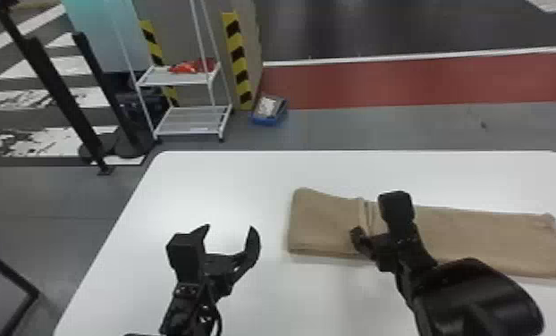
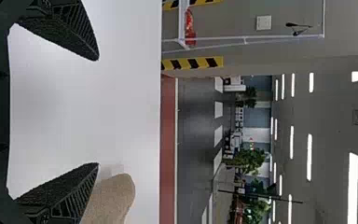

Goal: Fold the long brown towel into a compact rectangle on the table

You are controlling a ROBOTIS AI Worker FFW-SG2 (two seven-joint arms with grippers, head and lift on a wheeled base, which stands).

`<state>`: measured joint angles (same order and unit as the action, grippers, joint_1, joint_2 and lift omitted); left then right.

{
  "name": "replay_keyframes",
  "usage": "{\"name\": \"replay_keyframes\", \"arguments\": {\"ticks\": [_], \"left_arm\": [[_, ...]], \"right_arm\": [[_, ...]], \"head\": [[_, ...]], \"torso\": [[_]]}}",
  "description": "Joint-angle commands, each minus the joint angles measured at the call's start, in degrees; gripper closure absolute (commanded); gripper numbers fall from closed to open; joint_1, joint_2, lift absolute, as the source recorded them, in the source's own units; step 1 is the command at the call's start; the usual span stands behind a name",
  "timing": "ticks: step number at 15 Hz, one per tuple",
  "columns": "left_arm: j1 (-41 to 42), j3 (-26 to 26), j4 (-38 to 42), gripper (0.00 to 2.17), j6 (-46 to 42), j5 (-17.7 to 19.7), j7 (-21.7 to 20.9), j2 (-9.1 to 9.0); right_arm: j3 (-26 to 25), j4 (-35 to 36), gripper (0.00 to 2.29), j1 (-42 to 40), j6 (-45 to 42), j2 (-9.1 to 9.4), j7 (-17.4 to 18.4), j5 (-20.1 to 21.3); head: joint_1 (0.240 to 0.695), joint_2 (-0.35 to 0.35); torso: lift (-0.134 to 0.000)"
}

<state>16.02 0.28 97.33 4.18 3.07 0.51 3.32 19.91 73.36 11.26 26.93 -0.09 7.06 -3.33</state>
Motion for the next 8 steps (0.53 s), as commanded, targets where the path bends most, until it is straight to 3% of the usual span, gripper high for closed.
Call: {"name": "replay_keyframes", "arguments": {"ticks": [1, 5, 8], "left_arm": [[0.2, 0.0, 0.0, 0.07, 0.0, -0.1, 0.0, 0.02], [0.4, 0.2, -0.3, 0.07, -0.5, -0.1, -0.1, 0.02], [0.4, 0.5, -0.3, 0.07, -0.5, -0.1, -0.1, 0.11]], "right_arm": [[-0.7, -2.2, 0.41, 1.0, -1.1, 0.14, -1.8, -1.9], [-0.6, -2.3, 0.41, 1.0, -3.9, 0.14, -2.2, -1.9], [-0.4, -3.4, 0.59, 1.8, -3.6, 0.14, -2.8, -2.2]], "head": [[0.695, 0.170], [0.695, 0.175], [0.695, 0.180]], "torso": [[-0.057], [-0.057], [-0.057]]}}
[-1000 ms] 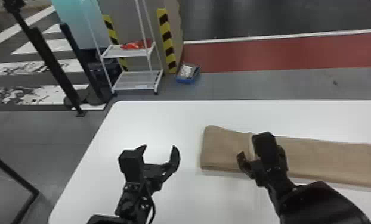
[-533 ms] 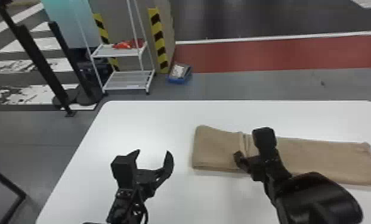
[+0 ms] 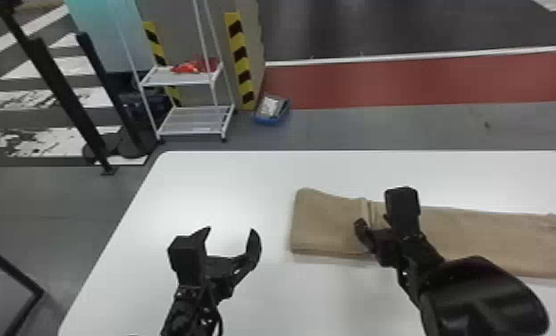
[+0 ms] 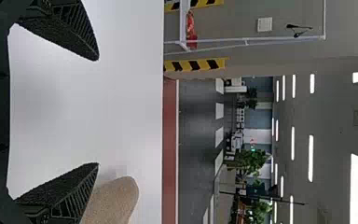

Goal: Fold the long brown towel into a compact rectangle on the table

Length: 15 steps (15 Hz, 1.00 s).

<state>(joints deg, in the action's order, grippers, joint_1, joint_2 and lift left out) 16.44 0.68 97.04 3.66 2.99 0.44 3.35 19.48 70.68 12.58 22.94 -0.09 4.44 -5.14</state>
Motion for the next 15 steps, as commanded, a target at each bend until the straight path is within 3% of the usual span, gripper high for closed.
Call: {"name": "replay_keyframes", "arguments": {"ticks": [1, 6, 7, 8, 10, 15], "left_arm": [[0.0, 0.1, 0.0, 0.07, 0.0, 0.0, 0.0, -0.02], [0.0, 0.0, -0.2, 0.07, 0.0, 0.0, 0.0, -0.02], [0.0, 0.0, -0.2, 0.08, 0.0, 0.0, 0.0, -0.02], [0.0, 0.0, -0.2, 0.08, 0.0, 0.0, 0.0, -0.02], [0.0, 0.1, -0.1, 0.08, 0.0, 0.0, 0.0, 0.07], [-0.5, 0.2, -0.3, 0.08, -0.2, 0.1, 0.0, 0.07]], "right_arm": [[0.0, -1.0, 0.59, 0.7, 0.6, 0.14, -0.1, -0.5], [0.0, -2.1, 0.64, 1.4, 1.1, 0.14, -0.1, -0.5], [0.0, -2.2, 0.92, 1.4, 1.1, 0.14, -0.5, -0.6], [-0.1, -2.3, 0.98, 1.5, 1.1, 0.14, -2.0, -1.0], [-0.1, -2.3, 1.38, 1.5, 0.8, 0.14, -3.8, -1.4], [0.6, 1.5, 1.51, -0.1, 0.1, 0.14, -4.4, -0.7]], "head": [[0.695, 0.182], [0.695, 0.182], [0.695, 0.181], [0.695, 0.181], [0.695, 0.186], [0.695, 0.201]], "torso": [[-0.057], [-0.057], [-0.057], [-0.057], [-0.057], [-0.057]]}}
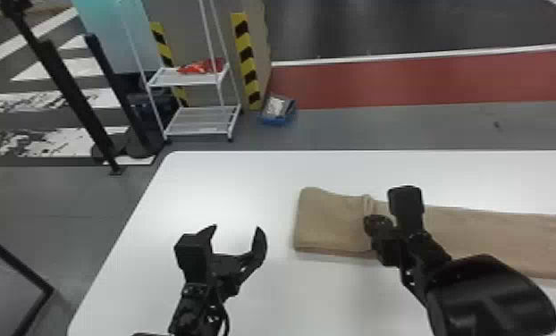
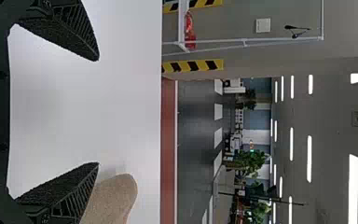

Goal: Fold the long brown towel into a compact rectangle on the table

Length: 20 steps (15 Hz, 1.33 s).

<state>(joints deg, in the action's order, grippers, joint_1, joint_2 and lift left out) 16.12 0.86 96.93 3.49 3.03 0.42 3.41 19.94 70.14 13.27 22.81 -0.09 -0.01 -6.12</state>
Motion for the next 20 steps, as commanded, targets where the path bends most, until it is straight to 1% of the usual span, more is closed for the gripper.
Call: {"name": "replay_keyframes", "arguments": {"ticks": [1, 2, 3, 5, 6, 7, 8, 9, 10, 12, 14, 15, 17, 19, 20], "left_arm": [[-0.3, 0.0, -0.2, 0.08, 0.2, 0.0, -0.1, 0.01], [-0.4, 0.0, -0.3, 0.08, 0.2, 0.0, -0.1, 0.01], [-0.6, 0.0, -0.4, 0.08, 0.2, 0.0, -0.1, 0.10], [-0.8, 0.2, -0.4, 0.08, 0.2, 0.0, -0.1, 0.10], [-0.9, 0.5, -0.3, 0.08, 0.2, 0.4, 0.0, 0.01], [-0.9, 0.9, -0.2, 0.08, 0.2, 0.7, 0.0, 0.01], [-0.9, 1.3, -0.1, 0.08, 0.2, 1.1, -0.1, 0.01], [-0.9, 1.6, 0.1, 0.08, 0.2, 1.3, -0.1, 0.01], [-0.8, 1.6, 0.4, 0.08, 0.2, 1.3, -0.2, 0.01], [-0.4, 1.6, 0.9, 0.08, 0.2, 1.3, -0.2, 0.01], [-0.6, 1.3, 0.8, 0.08, 0.2, 1.0, -0.2, 0.01], [-0.6, 1.0, 0.8, 0.08, 0.2, 0.9, -0.2, -0.07], [-0.8, 0.6, 0.8, 0.08, 0.3, 0.5, -0.2, -0.25], [-1.1, 0.6, 0.8, 0.08, 0.7, 0.3, -0.1, -0.25], [-1.2, 0.6, 0.8, 0.08, 0.9, 0.3, -0.1, -0.25]], "right_arm": [[0.2, 3.9, 1.51, -1.5, 0.7, 0.14, 0.1, 0.5], [0.3, 6.4, 1.51, -2.4, 1.8, 0.14, 0.0, 0.7], [0.3, 9.9, 1.51, -3.5, 4.6, 0.14, 0.0, 0.7], [-0.7, 20.2, 1.51, -6.9, 11.3, 0.14, -0.6, 0.6], [-1.8, 25.6, 1.51, -8.1, 15.5, 0.14, -1.4, 0.0], [-4.1, 29.3, 1.51, -8.5, 18.8, 0.14, -1.8, -0.1], [-6.4, 31.4, 1.51, -8.5, 20.7, -0.88, -1.9, -0.5], [-9.8, 31.4, 1.51, -7.8, 22.5, -2.55, -2.1, -1.0], [-14.4, 30.8, 1.51, -7.0, 23.7, -2.81, -3.5, -1.7], [-20.1, 28.7, 1.51, -6.9, 24.8, -3.34, -6.3, -1.3], [-20.7, 25.8, 1.51, -8.1, 24.1, -4.83, -6.8, -1.0], [-20.7, 24.7, 1.51, -9.1, 22.5, -4.83, -7.4, -0.3], [-21.0, 23.8, 1.51, -9.6, 21.1, -4.75, -7.4, -0.4], [-22.8, 27.9, 1.50, -10.0, 23.7, -4.75, -7.6, -1.5], [-24.4, 31.9, 1.51, -10.6, 26.4, -4.75, -8.3, -2.8]], "head": [[0.695, 0.204], [0.695, 0.207], [0.695, 0.209], [0.695, 0.219], [0.695, 0.224], [0.695, 0.228], [0.695, 0.231], [0.695, 0.223], [0.695, 0.206], [0.695, 0.156], [0.695, 0.106], [0.695, 0.067], [0.695, 0.046], [0.695, 0.036], [0.695, 0.029]], "torso": [[-0.057], [-0.057], [-0.057], [-0.057], [-0.057], [-0.057], [-0.057], [-0.057], [-0.057], [-0.057], [-0.057], [-0.057], [-0.057], [-0.057], [-0.057]]}}
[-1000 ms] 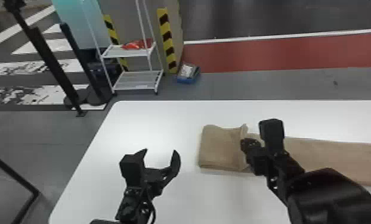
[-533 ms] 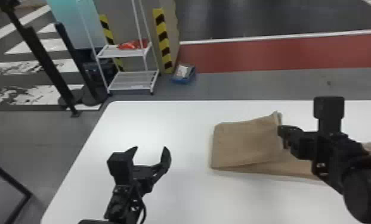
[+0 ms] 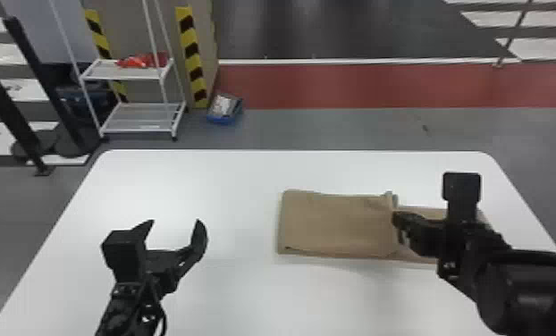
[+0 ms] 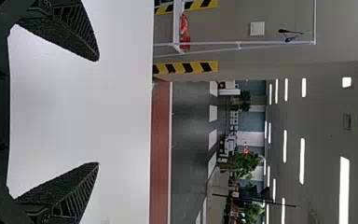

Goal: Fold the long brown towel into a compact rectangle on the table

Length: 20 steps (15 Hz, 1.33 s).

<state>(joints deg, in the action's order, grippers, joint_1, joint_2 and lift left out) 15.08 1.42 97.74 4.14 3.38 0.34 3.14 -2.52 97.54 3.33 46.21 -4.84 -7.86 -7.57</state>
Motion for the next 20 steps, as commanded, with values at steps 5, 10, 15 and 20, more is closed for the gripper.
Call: {"name": "replay_keyframes", "arguments": {"ticks": [5, 10, 15, 20], "left_arm": [[0.5, 0.0, 0.9, 0.08, 0.2, -0.1, 0.0, 0.12], [0.5, -1.3, 0.5, 0.08, 0.2, -0.4, 0.1, 0.12], [-0.9, -2.7, -0.4, 0.08, 0.7, -1.3, 0.6, -0.24], [-0.8, -2.2, 0.2, 0.08, 2.7, -1.2, 0.8, -0.15]], "right_arm": [[-13.2, 8.8, 1.51, 1.0, 11.6, -1.58, -6.7, -3.1], [-13.9, -4.6, 1.51, 2.3, 6.3, -3.95, -8.2, 1.2], [-14.7, -0.2, 1.51, 2.1, 7.7, -3.86, -9.3, -1.9], [-20.0, -1.0, 1.51, 4.9, 9.8, -5.71, -10.9, -3.4]], "head": [[0.695, -0.009], [0.695, -0.096], [0.695, -0.129], [0.695, -0.147]], "torso": [[-0.057], [-0.057], [-0.057], [-0.057]]}}
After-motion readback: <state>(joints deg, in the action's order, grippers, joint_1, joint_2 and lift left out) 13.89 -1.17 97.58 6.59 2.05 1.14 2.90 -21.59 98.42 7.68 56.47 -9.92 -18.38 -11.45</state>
